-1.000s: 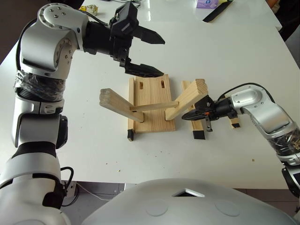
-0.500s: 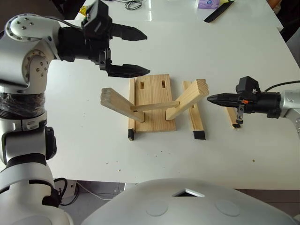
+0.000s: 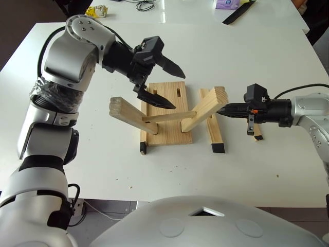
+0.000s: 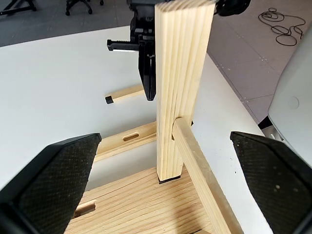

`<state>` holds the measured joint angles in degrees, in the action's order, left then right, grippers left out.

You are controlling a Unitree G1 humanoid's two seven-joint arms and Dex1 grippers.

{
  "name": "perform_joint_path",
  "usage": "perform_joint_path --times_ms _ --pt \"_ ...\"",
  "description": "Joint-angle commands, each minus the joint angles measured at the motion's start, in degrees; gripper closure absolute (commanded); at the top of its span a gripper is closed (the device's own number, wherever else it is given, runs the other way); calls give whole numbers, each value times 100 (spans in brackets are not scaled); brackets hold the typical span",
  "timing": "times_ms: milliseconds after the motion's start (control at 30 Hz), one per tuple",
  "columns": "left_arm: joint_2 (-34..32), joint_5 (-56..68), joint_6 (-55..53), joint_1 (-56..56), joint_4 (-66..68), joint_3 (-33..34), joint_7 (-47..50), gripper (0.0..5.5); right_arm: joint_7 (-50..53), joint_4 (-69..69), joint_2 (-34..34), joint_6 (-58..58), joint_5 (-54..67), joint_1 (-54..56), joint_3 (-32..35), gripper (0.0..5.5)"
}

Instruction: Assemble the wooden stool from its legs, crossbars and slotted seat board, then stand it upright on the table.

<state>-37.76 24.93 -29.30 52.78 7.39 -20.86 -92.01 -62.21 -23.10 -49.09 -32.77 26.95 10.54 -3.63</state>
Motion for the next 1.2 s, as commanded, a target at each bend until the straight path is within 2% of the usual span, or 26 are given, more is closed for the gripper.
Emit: perform_joint_path --times_ms 33,1200 --pt "220 -186 122 69 75 -148 -6 58 -9 68 44 111 -69 120 -97 548" --pt "429 -646 432 -301 384 -60 145 58 -339 -200 -138 119 163 48 -78 548"
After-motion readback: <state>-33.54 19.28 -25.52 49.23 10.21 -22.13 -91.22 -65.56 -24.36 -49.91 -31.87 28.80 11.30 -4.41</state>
